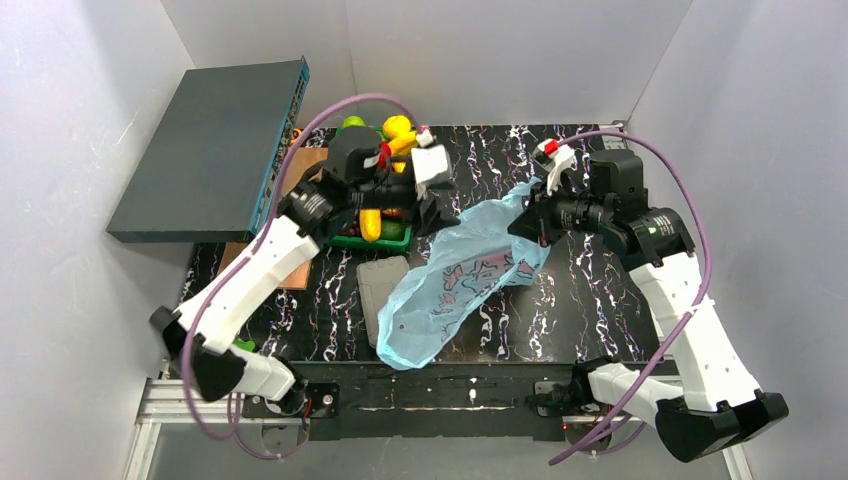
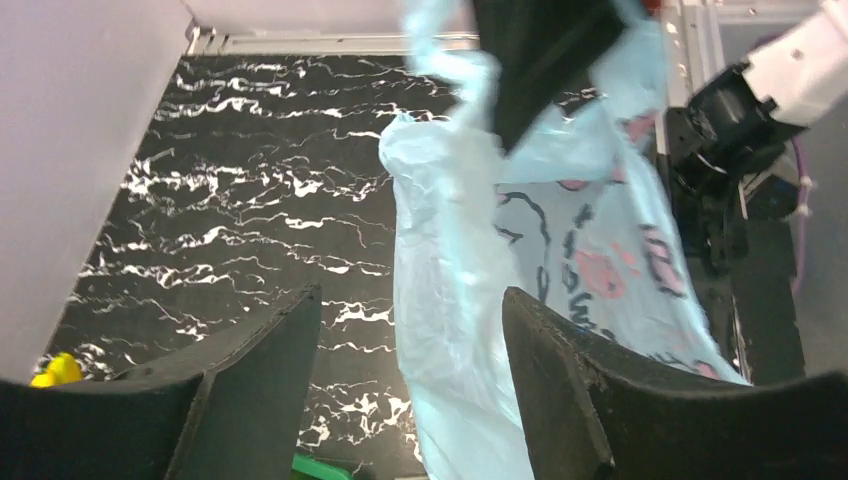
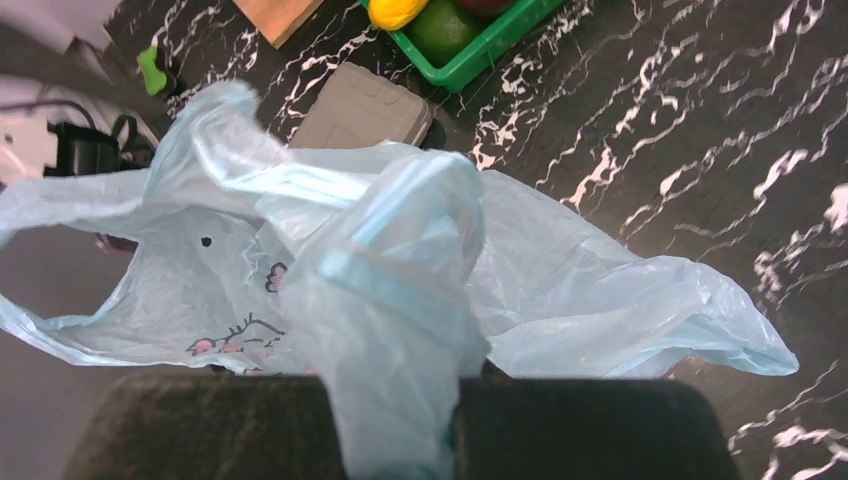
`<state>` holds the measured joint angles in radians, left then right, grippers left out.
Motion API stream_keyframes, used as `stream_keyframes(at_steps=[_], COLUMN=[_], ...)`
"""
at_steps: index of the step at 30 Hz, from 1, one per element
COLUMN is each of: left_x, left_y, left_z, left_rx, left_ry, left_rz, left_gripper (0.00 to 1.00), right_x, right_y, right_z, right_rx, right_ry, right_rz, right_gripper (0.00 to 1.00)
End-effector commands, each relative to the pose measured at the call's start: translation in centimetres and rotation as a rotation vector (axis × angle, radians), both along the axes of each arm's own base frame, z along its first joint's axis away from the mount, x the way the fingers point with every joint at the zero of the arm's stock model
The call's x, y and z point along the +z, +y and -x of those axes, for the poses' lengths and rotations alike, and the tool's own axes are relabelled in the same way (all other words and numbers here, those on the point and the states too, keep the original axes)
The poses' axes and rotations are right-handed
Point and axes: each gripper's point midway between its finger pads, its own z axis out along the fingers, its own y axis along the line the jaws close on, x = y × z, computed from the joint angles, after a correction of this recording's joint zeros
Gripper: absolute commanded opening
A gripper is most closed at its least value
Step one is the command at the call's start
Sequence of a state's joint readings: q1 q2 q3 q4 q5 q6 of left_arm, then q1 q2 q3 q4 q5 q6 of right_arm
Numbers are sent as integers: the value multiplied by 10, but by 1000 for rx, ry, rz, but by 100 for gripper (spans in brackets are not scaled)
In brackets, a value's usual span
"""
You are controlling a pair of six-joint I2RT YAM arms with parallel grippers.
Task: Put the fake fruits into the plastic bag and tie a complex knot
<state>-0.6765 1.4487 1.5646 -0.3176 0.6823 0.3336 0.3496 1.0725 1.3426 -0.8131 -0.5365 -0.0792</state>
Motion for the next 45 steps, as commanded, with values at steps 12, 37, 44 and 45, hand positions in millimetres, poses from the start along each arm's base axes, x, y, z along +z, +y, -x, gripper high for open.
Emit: stream_keyframes(at_steps=[12, 37, 44, 45], left_x=[-46, -120, -57, -42], left_y=[-24, 2, -43, -41], left_z=[93, 29, 34, 30], left_rx=[-222, -135, -91, -72], left_ry=[-338, -76, 30, 53], left_rz=[-302, -255, -70, -27], left_gripper=[18, 98, 98, 98], right_x=[22, -20, -32, -34], right_y=[-2, -38, -52, -56], right_z=[13, -5, -12, -11], right_rx=[-175, -271, -341, -345], right_ry=[280, 382, 333, 313], right_rz=[-275, -221, -123, -99], right_gripper=[1, 1, 1, 1])
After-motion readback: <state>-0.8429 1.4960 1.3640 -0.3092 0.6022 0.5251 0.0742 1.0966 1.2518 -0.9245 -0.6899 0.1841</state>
